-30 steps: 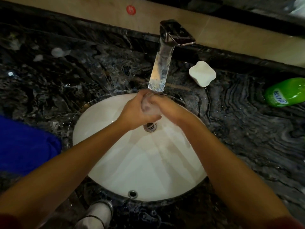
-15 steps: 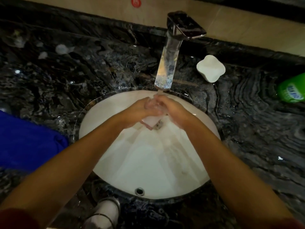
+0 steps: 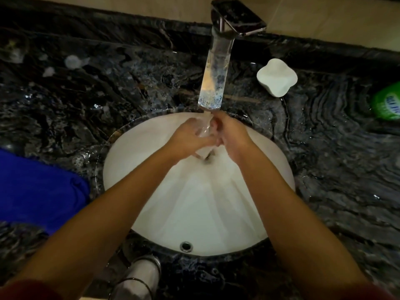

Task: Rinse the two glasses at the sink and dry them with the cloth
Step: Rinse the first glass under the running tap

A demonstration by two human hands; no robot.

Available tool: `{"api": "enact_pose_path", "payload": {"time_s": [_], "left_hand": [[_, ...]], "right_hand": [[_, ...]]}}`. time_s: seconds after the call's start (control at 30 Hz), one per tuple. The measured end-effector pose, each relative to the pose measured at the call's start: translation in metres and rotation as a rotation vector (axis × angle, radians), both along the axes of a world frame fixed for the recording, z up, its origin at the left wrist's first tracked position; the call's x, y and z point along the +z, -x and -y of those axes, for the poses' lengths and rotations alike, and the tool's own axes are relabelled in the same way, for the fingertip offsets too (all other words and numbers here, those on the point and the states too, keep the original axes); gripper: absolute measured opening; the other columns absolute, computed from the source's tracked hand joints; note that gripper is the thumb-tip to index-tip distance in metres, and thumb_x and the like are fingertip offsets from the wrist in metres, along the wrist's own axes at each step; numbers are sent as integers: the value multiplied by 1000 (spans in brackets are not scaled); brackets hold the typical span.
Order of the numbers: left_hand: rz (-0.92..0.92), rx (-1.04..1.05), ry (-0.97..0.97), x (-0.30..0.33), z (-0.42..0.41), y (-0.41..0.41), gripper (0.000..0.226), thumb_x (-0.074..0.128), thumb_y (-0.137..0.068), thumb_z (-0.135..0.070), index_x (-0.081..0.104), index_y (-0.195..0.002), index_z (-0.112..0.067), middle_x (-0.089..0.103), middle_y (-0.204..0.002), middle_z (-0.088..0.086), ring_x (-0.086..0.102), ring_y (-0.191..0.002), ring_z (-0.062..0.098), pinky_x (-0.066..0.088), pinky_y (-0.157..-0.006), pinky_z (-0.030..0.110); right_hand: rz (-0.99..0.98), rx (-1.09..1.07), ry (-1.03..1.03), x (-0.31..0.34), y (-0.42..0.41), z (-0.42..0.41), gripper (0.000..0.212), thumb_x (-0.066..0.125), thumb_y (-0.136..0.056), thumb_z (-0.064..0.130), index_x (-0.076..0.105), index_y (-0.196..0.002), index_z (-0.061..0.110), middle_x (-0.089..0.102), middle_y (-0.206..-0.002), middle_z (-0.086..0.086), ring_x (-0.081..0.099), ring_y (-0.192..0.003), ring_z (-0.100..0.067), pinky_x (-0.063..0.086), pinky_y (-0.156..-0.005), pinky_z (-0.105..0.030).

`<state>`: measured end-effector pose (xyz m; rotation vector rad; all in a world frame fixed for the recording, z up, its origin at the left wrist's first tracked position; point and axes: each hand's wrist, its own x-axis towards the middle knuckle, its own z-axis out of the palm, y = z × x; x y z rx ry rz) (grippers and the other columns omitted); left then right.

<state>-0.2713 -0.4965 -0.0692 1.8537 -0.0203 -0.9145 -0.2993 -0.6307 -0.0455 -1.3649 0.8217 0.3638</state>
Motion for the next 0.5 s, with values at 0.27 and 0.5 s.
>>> {"api": "enact_pose_path", "payload": {"time_s": [0.27,0.5], "left_hand": [[-211,489,263,-3,15,18,47,64,-95,-54,64,-120,-15,74,-105,4,74,-93,19,57,-67,29],[-444,453,308,-9,-5,18,56,56,-98,-60,69,-120,-11,74,-110,13,71,-103,29,60,-83,41]], "right_hand": [[-16,-202,228,-6,20,-59,42,39,-107,41,55,-140,21,69,-126,-5,68,-105,-17,54,-90,-35],[-104,-17,155,-6,18,-54,53,48,-97,52,56,-140,22,72,-125,-7,70,-110,-27,57,-94,-39]]}}
